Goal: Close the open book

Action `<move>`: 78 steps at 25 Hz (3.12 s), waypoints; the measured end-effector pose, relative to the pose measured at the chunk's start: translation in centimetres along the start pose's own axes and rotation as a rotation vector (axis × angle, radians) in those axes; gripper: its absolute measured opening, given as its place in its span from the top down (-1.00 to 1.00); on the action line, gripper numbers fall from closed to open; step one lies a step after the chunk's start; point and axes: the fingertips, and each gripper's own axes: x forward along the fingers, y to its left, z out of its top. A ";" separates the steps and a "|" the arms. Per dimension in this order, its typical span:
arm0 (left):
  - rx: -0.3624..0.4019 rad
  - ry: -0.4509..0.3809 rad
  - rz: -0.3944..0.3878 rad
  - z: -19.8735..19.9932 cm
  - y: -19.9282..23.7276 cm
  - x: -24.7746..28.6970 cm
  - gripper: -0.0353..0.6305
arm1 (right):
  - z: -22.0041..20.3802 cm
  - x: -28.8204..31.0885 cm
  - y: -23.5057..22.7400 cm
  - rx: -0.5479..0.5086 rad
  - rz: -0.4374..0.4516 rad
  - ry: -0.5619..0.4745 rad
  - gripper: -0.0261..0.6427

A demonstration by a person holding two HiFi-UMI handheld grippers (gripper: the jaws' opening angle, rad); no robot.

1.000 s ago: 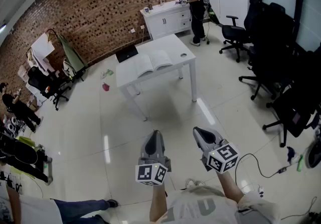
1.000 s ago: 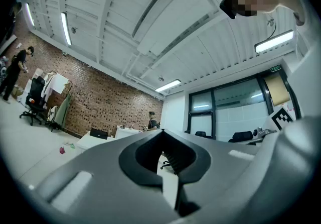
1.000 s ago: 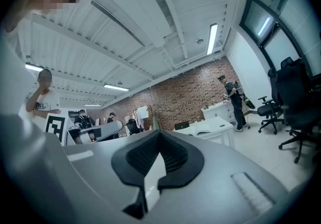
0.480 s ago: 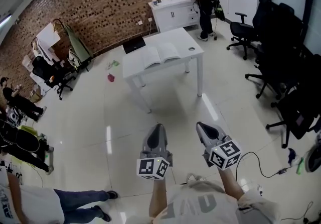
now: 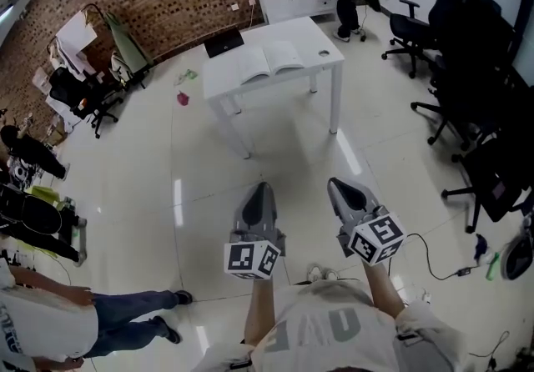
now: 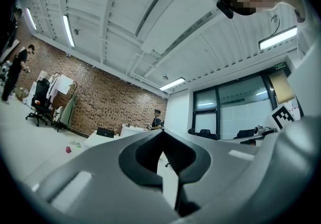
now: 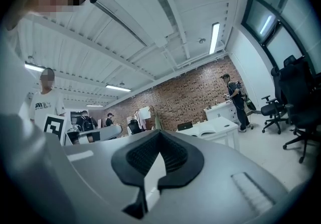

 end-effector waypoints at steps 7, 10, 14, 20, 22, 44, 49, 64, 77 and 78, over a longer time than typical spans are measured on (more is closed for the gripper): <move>0.005 -0.007 -0.004 0.3 0.0 1.3 0.85 | 0.6 0.7 -0.8 0.014 0.000 -0.006 0.92; 0.000 -0.002 -0.005 0.1 0.0 1.5 0.85 | 0.6 0.9 -1.0 0.022 -0.001 -0.008 0.92; 0.005 0.008 -0.013 -0.4 0.2 2.6 0.85 | 0.9 1.7 -1.9 0.028 -0.007 -0.014 0.92; 0.006 0.065 -0.006 -2.8 -0.5 3.5 0.85 | -1.3 1.8 -4.0 0.052 -0.023 0.056 0.92; -0.010 0.052 -0.006 -2.7 -0.4 3.8 0.85 | -1.3 1.9 -4.5 0.052 -0.019 0.053 0.92; -0.023 0.055 0.023 -5.1 -3.0 7.0 0.85 | -3.3 1.0 -8.9 0.073 0.058 0.095 0.91; -0.044 0.073 0.069 -6.7 -0.1 7.6 0.84 | -4.9 4.2 -8.6 0.089 0.121 0.127 0.91; -0.122 0.038 0.039 -5.8 18.8 28.8 0.85 | 0.5 30.0 -14.5 -0.033 0.147 0.075 0.94; -0.245 0.049 0.061 -8.8 27.1 44.6 0.85 | 1.0 45.1 -26.4 0.011 0.108 0.092 0.93; -0.259 0.039 0.065 -8.7 27.8 45.9 0.84 | 1.3 46.3 -27.2 0.014 0.120 0.090 0.93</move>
